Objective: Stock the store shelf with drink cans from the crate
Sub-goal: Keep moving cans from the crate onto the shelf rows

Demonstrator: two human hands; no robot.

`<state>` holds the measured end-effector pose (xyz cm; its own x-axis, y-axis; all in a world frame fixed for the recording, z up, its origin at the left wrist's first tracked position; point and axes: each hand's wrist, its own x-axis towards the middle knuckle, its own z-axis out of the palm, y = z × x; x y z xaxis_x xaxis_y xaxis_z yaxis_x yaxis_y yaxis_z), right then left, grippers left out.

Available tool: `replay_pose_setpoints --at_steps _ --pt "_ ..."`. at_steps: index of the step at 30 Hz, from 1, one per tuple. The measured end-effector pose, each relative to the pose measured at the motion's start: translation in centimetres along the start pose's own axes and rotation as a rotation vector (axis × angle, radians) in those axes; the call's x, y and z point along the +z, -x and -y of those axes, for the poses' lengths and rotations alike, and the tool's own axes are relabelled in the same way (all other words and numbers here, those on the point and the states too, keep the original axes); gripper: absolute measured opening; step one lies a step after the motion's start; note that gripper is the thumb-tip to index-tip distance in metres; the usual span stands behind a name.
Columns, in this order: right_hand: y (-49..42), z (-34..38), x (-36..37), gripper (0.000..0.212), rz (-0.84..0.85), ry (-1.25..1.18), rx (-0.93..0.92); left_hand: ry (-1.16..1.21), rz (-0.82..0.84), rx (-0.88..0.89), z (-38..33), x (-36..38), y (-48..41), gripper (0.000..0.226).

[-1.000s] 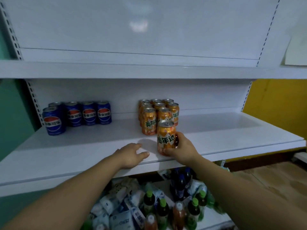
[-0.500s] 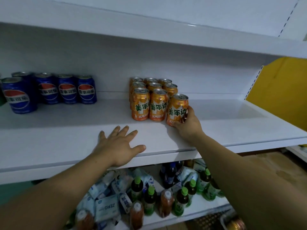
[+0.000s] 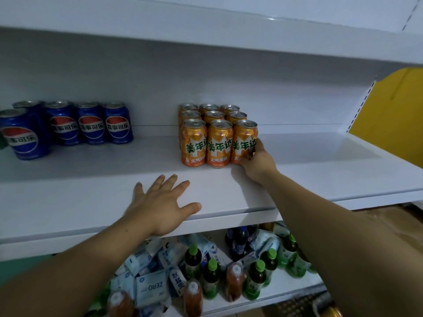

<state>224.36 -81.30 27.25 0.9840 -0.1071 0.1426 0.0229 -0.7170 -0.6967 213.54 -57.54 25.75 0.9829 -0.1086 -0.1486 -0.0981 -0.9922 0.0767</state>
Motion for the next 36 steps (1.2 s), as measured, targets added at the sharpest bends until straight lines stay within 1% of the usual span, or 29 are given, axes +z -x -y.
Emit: replay_pose_setpoints --at_steps 2,3,5,6,9,12,15,17,20,23,27,30,33,34,36 --pt "0.2 0.5 -0.4 0.058 0.041 0.046 0.025 0.011 0.010 0.003 0.0 -0.2 0.0 0.077" --pt "0.5 0.7 -0.7 0.063 0.065 0.067 0.037 0.018 0.023 0.003 0.0 -0.2 0.0 0.077" --pt "1.4 1.0 -2.0 0.083 0.093 0.118 0.052 0.033 0.059 -0.004 0.1 -0.6 -0.1 0.077" --pt "2.1 1.0 -2.8 0.087 0.094 0.158 0.057 0.044 0.076 -0.012 0.0 -1.0 -0.1 0.078" --pt "4.4 0.2 -6.2 0.081 0.084 0.275 0.080 0.115 0.089 0.013 -1.5 -2.6 -0.7 0.085" --pt "7.8 -1.4 -10.3 0.077 0.071 0.357 0.121 0.166 0.057 0.209 -6.2 -3.7 -1.1 0.095" --pt "12.4 -4.0 -14.4 0.075 0.038 0.439 0.195 0.131 0.025 0.463 -13.2 -3.3 0.2 0.081" --pt "15.6 -6.2 -16.9 0.075 0.007 0.459 0.294 0.120 0.038 0.612 -17.9 -2.6 1.6 0.076" --pt "20.8 -10.1 -20.3 0.074 -0.024 0.497 0.462 0.141 0.120 0.779 -23.6 0.0 3.4 0.075" --pt "26.1 -14.3 -22.9 0.075 -0.059 0.524 0.636 0.140 0.252 0.858 -28.2 3.6 4.8 0.074" --pt "32.2 -20.9 -25.1 0.077 -0.046 0.510 0.847 0.006 0.471 0.951 -34.3 8.7 5.9 0.069" --pt "35.8 -26.7 -25.6 0.079 -0.056 0.480 1.008 -0.054 0.560 0.977 -39.2 13.4 5.5 0.071" --pt "37.9 -32.1 -26.2 0.077 -0.011 0.390 1.127 -0.038 0.662 0.955 -44.0 18.0 4.8 0.075" --pt "38.2 -34.0 -26.3 0.075 0.004 0.362 1.154 -0.041 0.702 0.942 -45.7 19.5 4.5 0.076" --pt "38.7 -38.0 -26.0 0.063 0.009 0.322 1.168 -0.039 0.773 0.917 -49.0 22.9 3.7 0.076"
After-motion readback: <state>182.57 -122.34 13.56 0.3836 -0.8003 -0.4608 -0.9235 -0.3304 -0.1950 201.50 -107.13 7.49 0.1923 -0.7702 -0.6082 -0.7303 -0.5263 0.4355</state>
